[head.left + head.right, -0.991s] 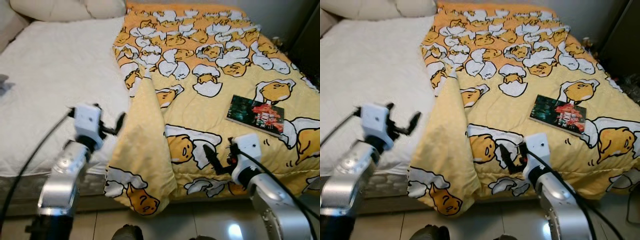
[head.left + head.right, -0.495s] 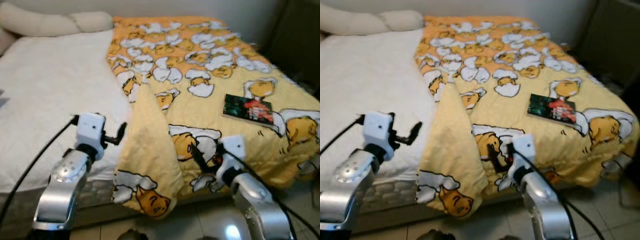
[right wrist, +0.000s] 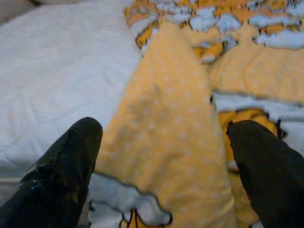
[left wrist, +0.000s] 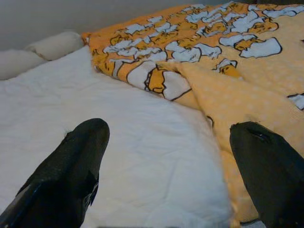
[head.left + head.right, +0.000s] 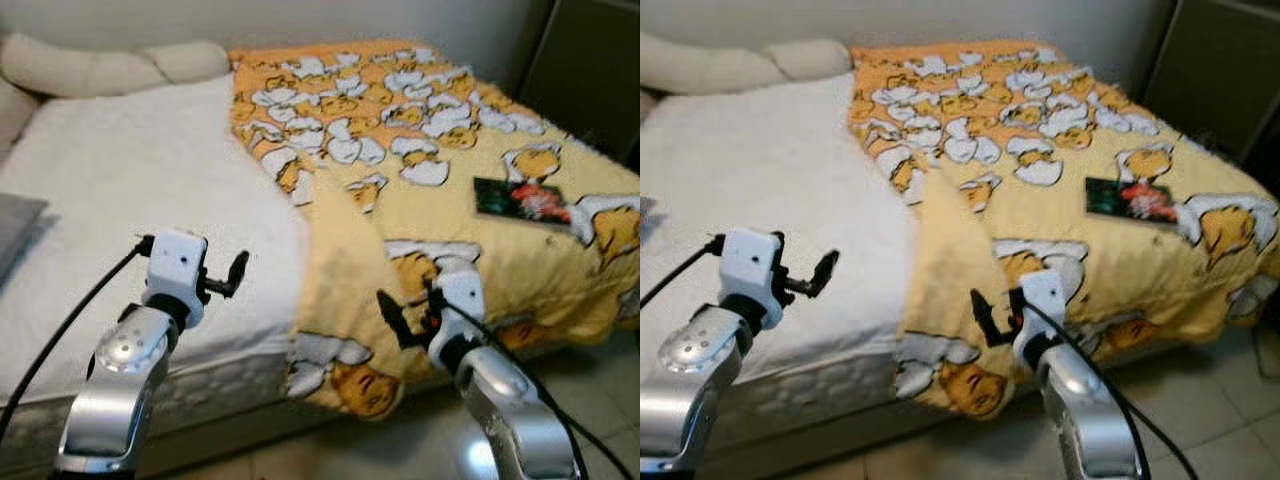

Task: Clean up the room

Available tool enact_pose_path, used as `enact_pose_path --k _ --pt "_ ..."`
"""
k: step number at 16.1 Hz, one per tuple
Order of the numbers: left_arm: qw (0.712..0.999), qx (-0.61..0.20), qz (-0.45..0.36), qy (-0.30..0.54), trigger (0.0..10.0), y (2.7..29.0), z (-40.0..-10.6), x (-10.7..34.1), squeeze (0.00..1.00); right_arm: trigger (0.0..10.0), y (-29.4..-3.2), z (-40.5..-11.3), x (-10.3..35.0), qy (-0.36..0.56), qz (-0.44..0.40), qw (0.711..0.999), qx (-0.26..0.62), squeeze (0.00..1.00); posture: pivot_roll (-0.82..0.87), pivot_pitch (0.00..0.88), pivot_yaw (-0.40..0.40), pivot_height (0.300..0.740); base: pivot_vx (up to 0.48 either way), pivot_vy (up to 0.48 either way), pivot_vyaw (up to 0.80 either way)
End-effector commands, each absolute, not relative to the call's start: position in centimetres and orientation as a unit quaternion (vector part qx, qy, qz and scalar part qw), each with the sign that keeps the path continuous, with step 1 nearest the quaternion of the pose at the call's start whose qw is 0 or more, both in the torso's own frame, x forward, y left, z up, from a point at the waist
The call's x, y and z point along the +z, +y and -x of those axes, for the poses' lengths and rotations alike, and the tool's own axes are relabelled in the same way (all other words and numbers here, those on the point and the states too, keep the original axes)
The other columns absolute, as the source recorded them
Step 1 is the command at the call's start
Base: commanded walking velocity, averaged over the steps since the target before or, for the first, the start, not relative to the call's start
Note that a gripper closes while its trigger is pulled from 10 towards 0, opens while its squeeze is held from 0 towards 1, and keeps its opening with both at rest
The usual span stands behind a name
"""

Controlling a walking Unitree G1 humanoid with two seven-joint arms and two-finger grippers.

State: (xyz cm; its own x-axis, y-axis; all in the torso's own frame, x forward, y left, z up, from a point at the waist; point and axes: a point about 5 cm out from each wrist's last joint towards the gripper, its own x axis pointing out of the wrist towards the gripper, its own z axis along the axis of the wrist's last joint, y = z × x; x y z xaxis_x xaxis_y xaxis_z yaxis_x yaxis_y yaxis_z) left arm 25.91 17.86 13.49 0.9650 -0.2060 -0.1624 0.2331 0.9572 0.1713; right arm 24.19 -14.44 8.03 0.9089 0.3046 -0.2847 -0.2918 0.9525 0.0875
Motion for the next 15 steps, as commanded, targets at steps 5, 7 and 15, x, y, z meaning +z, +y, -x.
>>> enact_pose_path --k 5,7,15 --pt "0.987 -0.104 -0.095 0.072 10.0 17.7 -25.4 13.4 0.0 10.0 -14.4 -24.2 7.7 0.16 -0.014 0.973 0.164 0.0 -0.03 0.0 0.039 0.74 0.0 0.0 0.0" --pt "0.988 -0.107 -0.091 0.07 10.0 17.5 -25.1 13.3 0.0 10.0 -14.3 -24.2 7.6 0.16 -0.009 0.972 0.17 0.0 -0.02 0.0 0.034 0.74 0.0 0.0 0.0" --pt "0.988 -0.094 -0.08 0.089 10.0 17.7 -24.0 11.9 0.0 10.0 -14.0 -24.7 7.6 0.152 0.028 0.968 0.2 0.0 -0.01 0.0 0.006 0.74 0.288 0.0 0.0"
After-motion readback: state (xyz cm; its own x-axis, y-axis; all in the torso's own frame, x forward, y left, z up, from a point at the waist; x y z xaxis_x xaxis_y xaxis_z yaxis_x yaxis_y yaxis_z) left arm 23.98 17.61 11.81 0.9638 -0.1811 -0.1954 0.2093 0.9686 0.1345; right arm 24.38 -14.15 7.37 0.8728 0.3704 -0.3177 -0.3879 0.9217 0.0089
